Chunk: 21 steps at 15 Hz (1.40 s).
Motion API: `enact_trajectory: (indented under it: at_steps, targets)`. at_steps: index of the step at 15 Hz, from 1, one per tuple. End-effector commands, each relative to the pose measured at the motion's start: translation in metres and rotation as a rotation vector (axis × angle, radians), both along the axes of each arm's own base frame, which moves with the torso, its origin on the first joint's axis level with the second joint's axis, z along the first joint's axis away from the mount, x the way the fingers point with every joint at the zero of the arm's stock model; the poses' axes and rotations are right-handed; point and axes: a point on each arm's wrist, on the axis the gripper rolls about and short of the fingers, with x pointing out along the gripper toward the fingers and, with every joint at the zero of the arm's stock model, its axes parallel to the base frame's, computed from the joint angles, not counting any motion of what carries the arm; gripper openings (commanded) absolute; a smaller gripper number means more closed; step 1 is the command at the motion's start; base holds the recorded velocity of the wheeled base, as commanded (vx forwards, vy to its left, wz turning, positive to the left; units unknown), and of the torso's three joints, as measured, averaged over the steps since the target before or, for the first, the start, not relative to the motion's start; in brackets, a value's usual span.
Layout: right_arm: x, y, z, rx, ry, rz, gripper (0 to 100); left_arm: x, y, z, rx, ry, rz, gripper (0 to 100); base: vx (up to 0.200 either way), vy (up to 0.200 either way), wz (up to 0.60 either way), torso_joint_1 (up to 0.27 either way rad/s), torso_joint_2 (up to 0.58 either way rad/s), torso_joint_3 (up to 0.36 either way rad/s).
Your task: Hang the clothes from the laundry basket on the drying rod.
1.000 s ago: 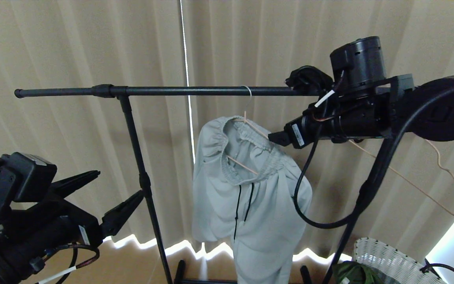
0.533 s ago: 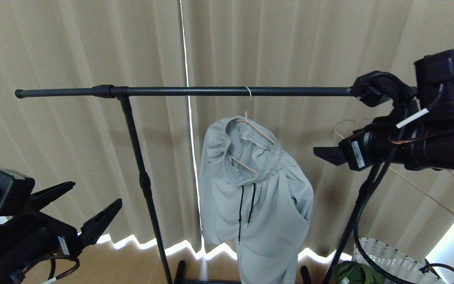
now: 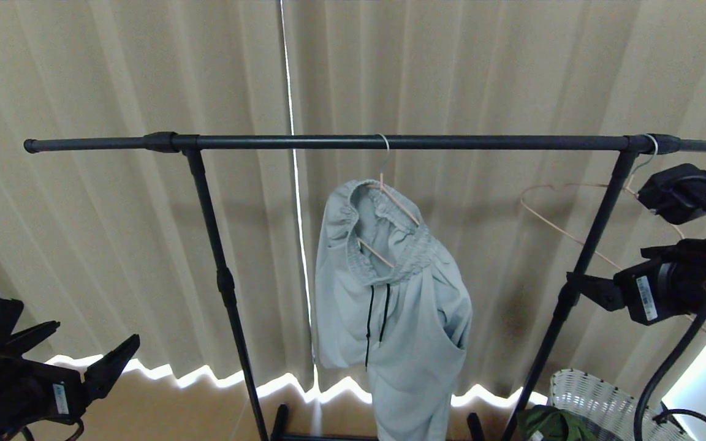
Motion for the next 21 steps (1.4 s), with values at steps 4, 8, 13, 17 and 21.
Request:
enact_trajectory:
  at_steps: [4,8,13,17,21]
  targets:
    - [-0.026,-0.012,-0.006,-0.026,-0.014,-0.007,100,-0.004,0.002,0.004,-0.002,-0.031,0.016,100,0.0,0.0,0.0,0.0,0.0,0.0]
    - [-0.041,-0.017,-0.014,-0.032,-0.008,-0.001,100,-0.007,0.002,0.007,-0.001,-0.052,0.011,100,0.0,0.0,0.0,0.0,0.0,0.0]
    - [-0.059,-0.024,-0.044,-0.05,-0.012,0.022,100,-0.006,-0.004,0.005,-0.002,-0.036,-0.039,100,0.0,0.0,0.0,0.0,0.0,0.0]
    - [-0.064,-0.025,-0.073,-0.034,-0.079,0.018,100,-0.006,-0.002,0.006,-0.002,-0.039,-0.021,100,0.0,0.0,0.0,0.0,0.0,0.0]
    - [-0.074,-0.029,-0.081,-0.037,-0.071,0.016,100,-0.01,0.003,0.005,0.0,-0.048,0.022,100,0.0,0.0,0.0,0.0,0.0,0.0]
